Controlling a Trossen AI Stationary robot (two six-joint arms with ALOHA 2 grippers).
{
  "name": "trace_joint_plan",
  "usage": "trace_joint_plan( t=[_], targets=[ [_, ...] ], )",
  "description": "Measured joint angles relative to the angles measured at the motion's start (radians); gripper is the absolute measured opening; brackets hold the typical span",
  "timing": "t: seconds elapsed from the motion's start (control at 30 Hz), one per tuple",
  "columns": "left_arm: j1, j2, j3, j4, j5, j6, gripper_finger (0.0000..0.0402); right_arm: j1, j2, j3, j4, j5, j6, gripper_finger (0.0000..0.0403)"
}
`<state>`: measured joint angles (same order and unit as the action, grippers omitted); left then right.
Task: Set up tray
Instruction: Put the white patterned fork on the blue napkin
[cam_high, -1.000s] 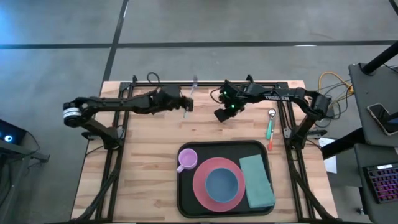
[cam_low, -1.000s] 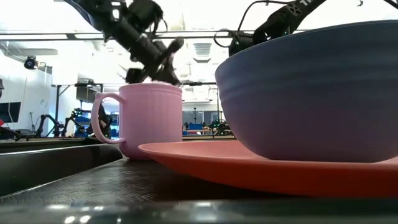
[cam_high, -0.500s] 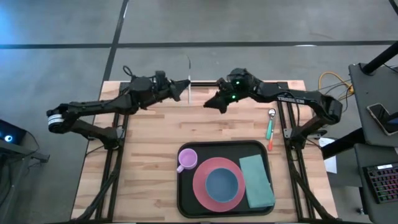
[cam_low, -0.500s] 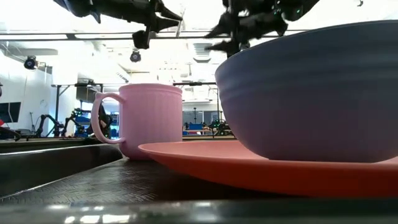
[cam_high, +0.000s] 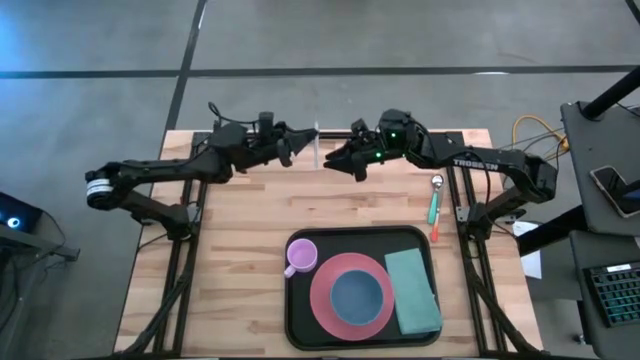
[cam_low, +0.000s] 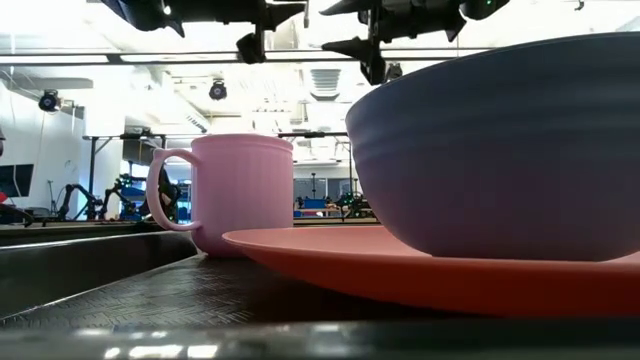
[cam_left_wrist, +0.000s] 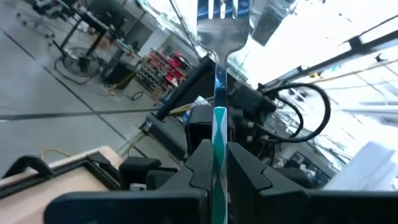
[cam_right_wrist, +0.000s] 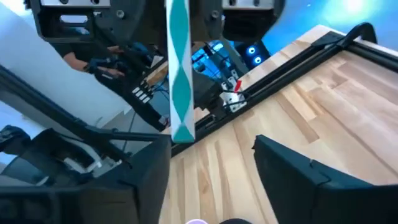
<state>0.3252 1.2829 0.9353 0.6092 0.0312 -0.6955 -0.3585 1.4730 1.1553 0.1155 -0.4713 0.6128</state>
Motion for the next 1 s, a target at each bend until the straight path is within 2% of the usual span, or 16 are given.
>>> trace_joint_plan(
  t=[0.2, 0.37, 0.6, 0.73, 1.0],
  targets=[
    [-0.005, 0.02, 0.008, 0.0, 0.024, 0.002, 0.0007, 0.006, -0.017, 0.0, 0.005, 0.001, -0.005, 0.0266],
    [-0.006, 0.02, 0.001, -0.023, 0.04, 0.005, 0.0007, 0.005, -0.045, 0.0, 0.0, 0.046, -0.011, 0.0279],
    [-0.014, 0.029, 0.0, -0.123, 0.041, 0.006, 0.0007, -0.007, -0.087, 0.0, -0.004, 0.203, 0.013, 0.0268],
    [-0.019, 0.047, -0.001, -0.128, 0.016, 0.01, 0.0007, -0.019, -0.098, 0.0, -0.04, 0.315, 0.086, 0.0258],
    [-0.018, 0.083, -0.001, -0.129, 0.015, 0.01, 0.0007, -0.019, -0.082, 0.0, -0.062, 0.322, 0.123, 0.0245]
  ],
)
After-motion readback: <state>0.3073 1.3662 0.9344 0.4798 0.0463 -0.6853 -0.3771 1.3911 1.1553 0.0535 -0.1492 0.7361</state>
